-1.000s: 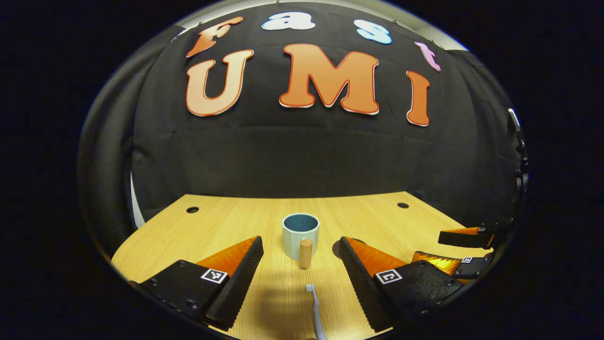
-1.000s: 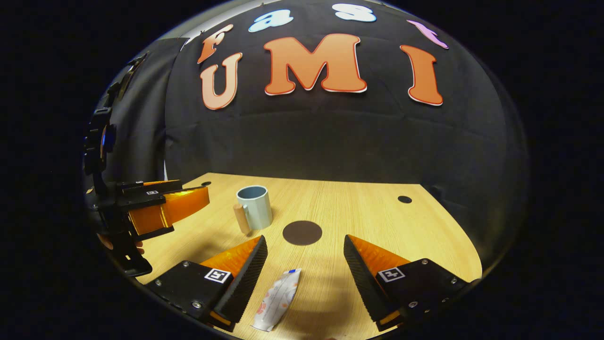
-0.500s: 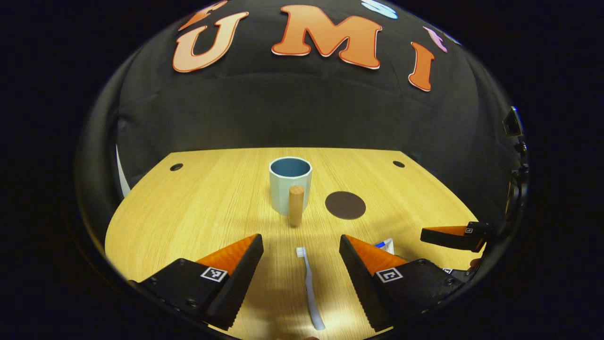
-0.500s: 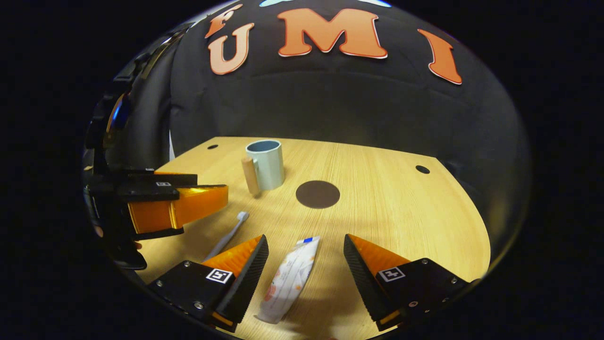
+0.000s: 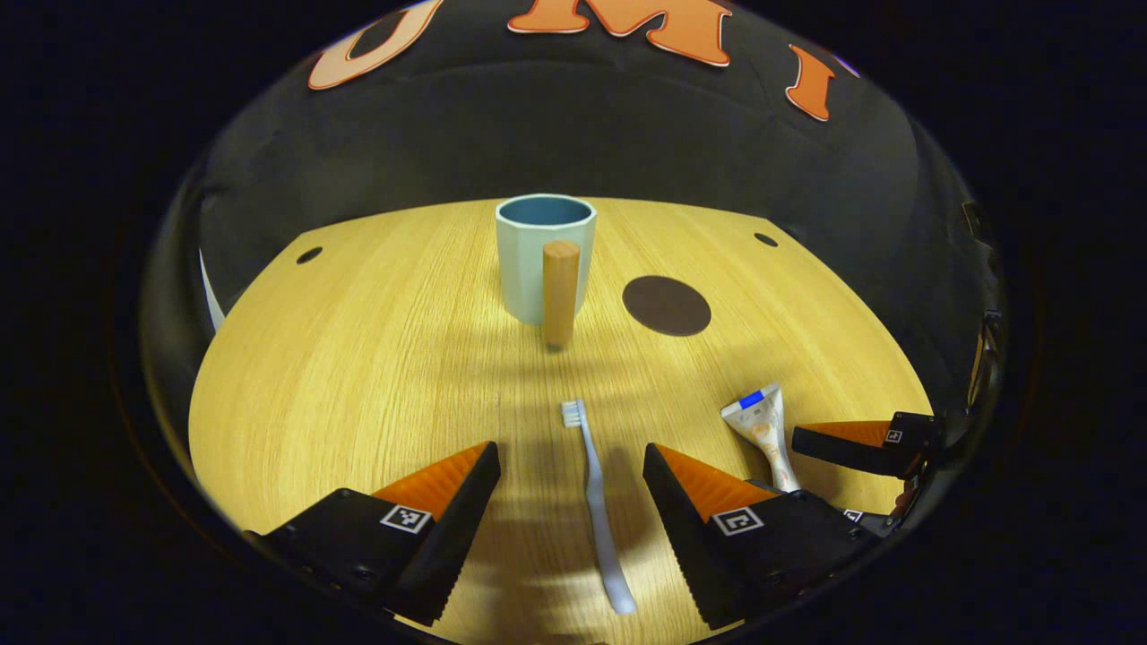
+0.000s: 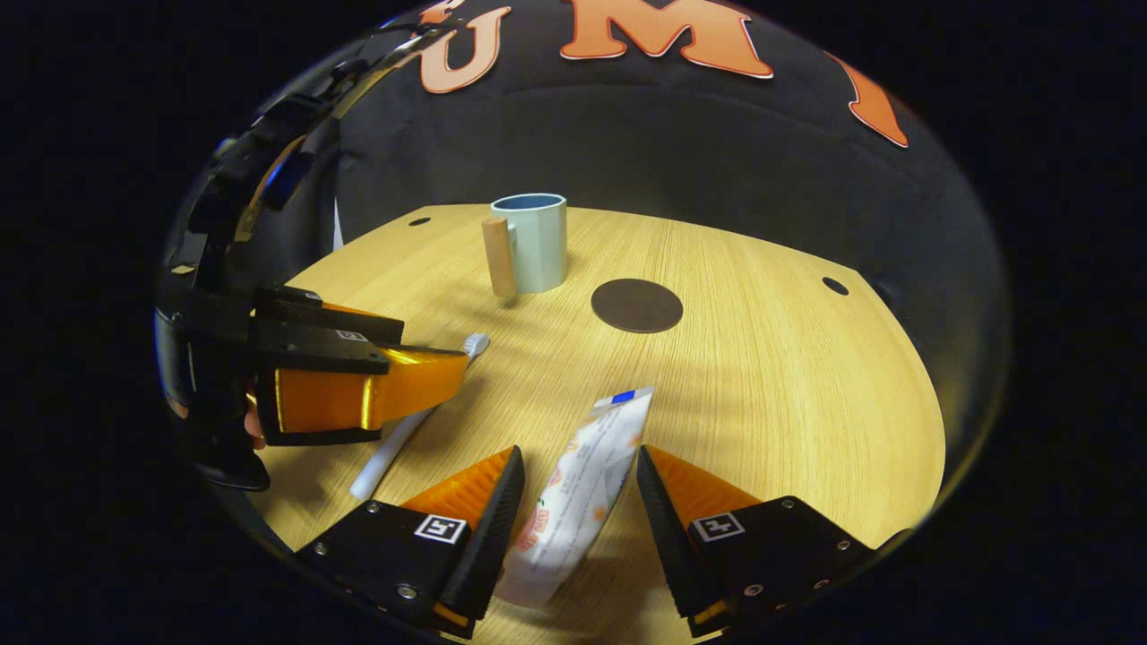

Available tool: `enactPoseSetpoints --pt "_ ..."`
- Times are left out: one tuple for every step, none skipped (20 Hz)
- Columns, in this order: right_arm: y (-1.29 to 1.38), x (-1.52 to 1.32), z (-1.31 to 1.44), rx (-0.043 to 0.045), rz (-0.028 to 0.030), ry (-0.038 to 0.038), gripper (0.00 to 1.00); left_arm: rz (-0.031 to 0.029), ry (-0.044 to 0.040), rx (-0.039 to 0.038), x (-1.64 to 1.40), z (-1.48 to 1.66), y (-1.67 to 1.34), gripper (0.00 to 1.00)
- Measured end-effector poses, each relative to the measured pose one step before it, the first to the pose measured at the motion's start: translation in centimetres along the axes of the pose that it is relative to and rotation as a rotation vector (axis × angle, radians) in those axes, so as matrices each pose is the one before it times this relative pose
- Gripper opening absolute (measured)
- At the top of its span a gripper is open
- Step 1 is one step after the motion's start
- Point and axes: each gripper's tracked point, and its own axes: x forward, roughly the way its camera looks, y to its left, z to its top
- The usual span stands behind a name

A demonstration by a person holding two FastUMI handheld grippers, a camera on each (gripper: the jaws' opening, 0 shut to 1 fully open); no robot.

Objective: Put the toothbrush and toothpaste on the desktop into the cup, then pick up the cup and place it on the coaster on the desktop.

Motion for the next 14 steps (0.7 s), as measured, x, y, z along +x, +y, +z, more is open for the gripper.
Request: enactPoseSetpoints --pt "0.298 0.058 -0.053 -0.00834 0.00566 0.00388 0.75 0.00870 0.03240 -0.01215 0.250 -0.835 0.073 0.97" --pt "0.005 0.212 0.085 0.00083 0.00022 0.00010 0.75 0.01035 0.02381 -0.01023 -0.018 -0.445 -0.086 0.97" --pt "0.119 -0.211 -0.025 0.00648 0.00633 0.00169 0.75 0.00519 0.00902 -0.00184 -0.320 0.144 -0.285 0.98" --pt "0.082 0.048 0.160 0.00624 0.00930 0.00099 0.75 0.00888 -0.00188 0.00445 -0.344 0.480 -0.233 0.98" --pt "0.052 0.215 -0.104 0.00395 0.00342 0.00442 0.75 0.01081 0.01203 0.00176 -0.215 0.242 -0.512 0.97" --pt "-0.063 0.133 -0.038 0.00167 -0.00376 0.00271 0.75 0.01663 0.01096 0.00124 -0.141 0.173 -0.148 0.97" --pt "0.050 0.109 0.229 0.00636 -0.00137 -0.01198 0.71 0.01354 0.00681 0.00746 0.250 0.086 -0.259 0.95" --pt "-0.142 0.153 -0.022 0.01306 0.00708 0.00318 0.66 0.00669 0.00778 0.00388 -0.010 0.377 -0.258 0.90" --pt "0.003 0.094 -0.027 0.01536 0.01475 -0.00433 0.56 0.00553 0.00295 0.00230 -0.105 -0.160 -0.150 0.86" --pt "-0.189 0.244 -0.072 0.01010 0.00871 0.00450 0.54 0.00748 0.01002 -0.00110 0.012 -0.029 -0.119 0.76" --pt "-0.504 0.043 0.164 0.00756 -0.00796 -0.00162 0.44 0.00443 -0.00154 -0.00455 0.355 0.254 -0.201 0.67" --pt "-0.730 0.053 0.091 0.01506 -0.01470 -0.00126 0.36 -0.00259 0.01379 -0.00900 0.023 -0.123 -0.041 0.44" --pt "-0.083 -0.046 0.026 0.02676 0.00871 0.00308 0.22 0.00351 0.00031 0.00235 -0.187 -0.080 -0.069 0.38" --pt "-0.089 0.279 0.186 0.02159 0.01174 0.00218 0.20 -0.00100 0.01230 0.01199 0.025 -0.090 -0.038 0.31"
